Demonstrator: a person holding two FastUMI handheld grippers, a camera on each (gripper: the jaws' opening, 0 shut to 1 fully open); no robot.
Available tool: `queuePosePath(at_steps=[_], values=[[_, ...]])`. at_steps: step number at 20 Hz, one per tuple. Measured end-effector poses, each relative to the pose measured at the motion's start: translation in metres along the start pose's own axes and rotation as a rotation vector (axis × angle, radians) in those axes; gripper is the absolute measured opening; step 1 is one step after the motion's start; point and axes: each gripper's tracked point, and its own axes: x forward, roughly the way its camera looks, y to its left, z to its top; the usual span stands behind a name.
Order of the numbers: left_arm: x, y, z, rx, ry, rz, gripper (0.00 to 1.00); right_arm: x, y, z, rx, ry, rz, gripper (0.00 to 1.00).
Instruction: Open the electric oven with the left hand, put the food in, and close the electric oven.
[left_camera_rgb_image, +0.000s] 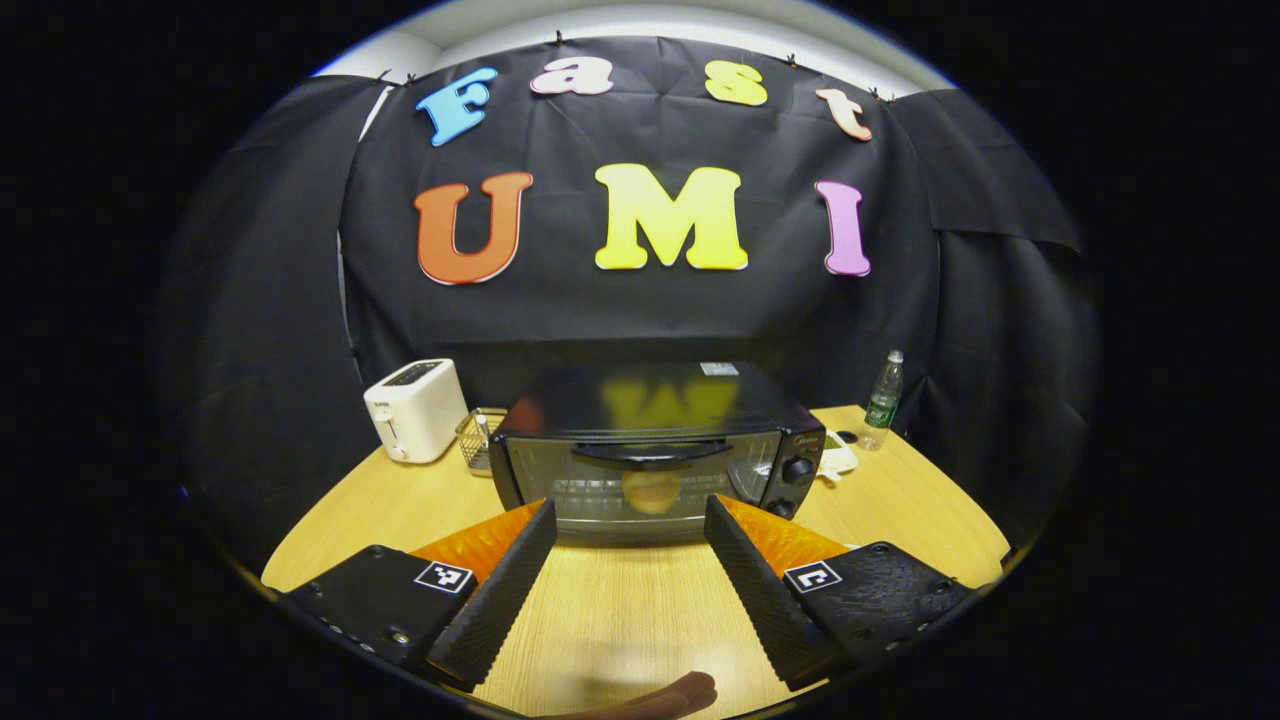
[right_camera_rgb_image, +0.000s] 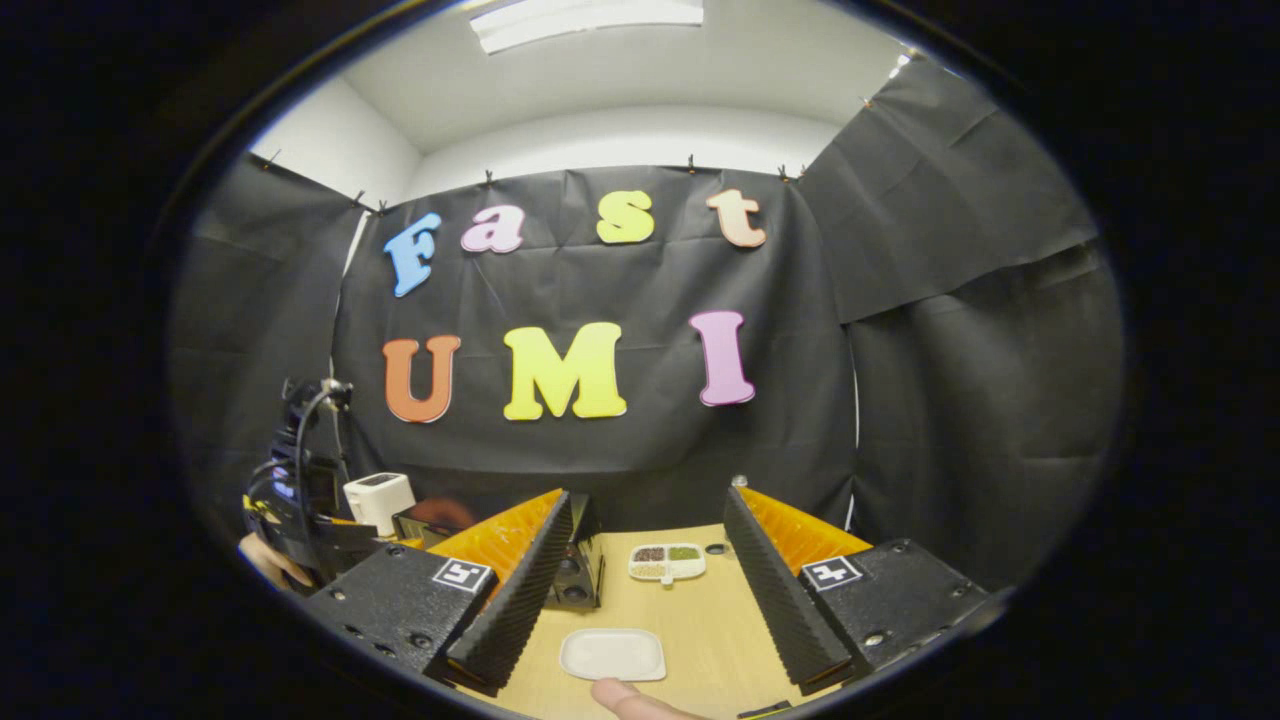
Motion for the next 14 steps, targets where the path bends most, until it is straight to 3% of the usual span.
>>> queuePosePath(at_steps=[8, 14], values=[[-0.107, 0.016, 0.066, -0.015, -0.200, 0.030, 0.97, -0.036, 0.009, 0.021, -0.016, -0.029, 0.021, 0.94], [-0.182, 0.021, 0.076, -0.030, -0.295, 0.037, 0.97, -0.072, 0.013, 0.039, -0.029, -0.076, 0.024, 0.94]])
